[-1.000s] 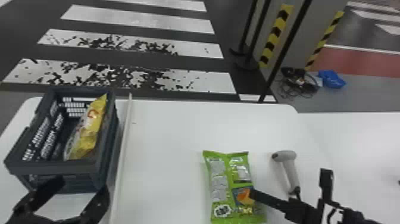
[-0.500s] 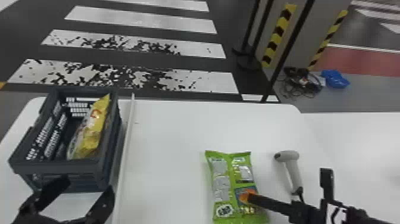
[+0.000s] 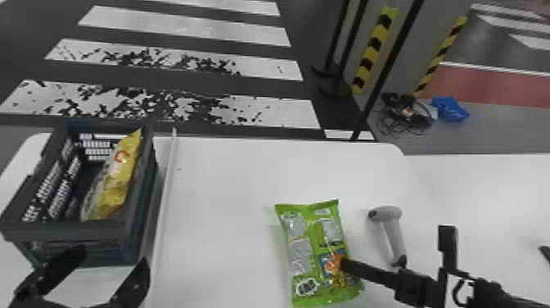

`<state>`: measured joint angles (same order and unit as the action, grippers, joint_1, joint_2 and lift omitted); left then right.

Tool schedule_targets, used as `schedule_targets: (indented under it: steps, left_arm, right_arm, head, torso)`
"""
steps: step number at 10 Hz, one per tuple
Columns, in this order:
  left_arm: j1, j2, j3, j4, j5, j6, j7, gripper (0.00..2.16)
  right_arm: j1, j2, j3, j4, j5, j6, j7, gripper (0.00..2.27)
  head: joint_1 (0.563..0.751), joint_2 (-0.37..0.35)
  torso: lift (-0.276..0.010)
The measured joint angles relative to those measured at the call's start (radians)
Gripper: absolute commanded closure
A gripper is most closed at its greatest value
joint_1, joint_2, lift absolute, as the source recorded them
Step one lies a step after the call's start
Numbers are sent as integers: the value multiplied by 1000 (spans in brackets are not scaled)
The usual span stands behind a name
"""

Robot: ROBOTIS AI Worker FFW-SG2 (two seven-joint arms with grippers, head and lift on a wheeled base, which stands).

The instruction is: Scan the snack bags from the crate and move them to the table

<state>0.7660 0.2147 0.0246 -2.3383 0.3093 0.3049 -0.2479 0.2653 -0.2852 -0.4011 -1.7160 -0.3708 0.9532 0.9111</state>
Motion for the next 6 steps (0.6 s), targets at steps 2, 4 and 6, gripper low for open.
schedule_targets:
  steps: [2, 4, 6]
  left_arm:
    - [1, -1, 0, 1, -3, -2, 2, 33]
    - [-2, -2, 0, 5, -4, -2, 3, 33]
    - [-9, -2, -3, 13, -5, -2, 4, 33]
  right_arm:
    - [13, 0, -60, -58, -51, 35, 0, 2240]
    - [10, -1, -160, -109, -101, 63, -33, 2240]
    - [-37, -25, -265, -105, -110, 54, -128, 2240]
  head:
    - [695, -234]
    - [695, -275]
    - [695, -350]
  torso:
    - [-95]
    - [-95]
    - [-95]
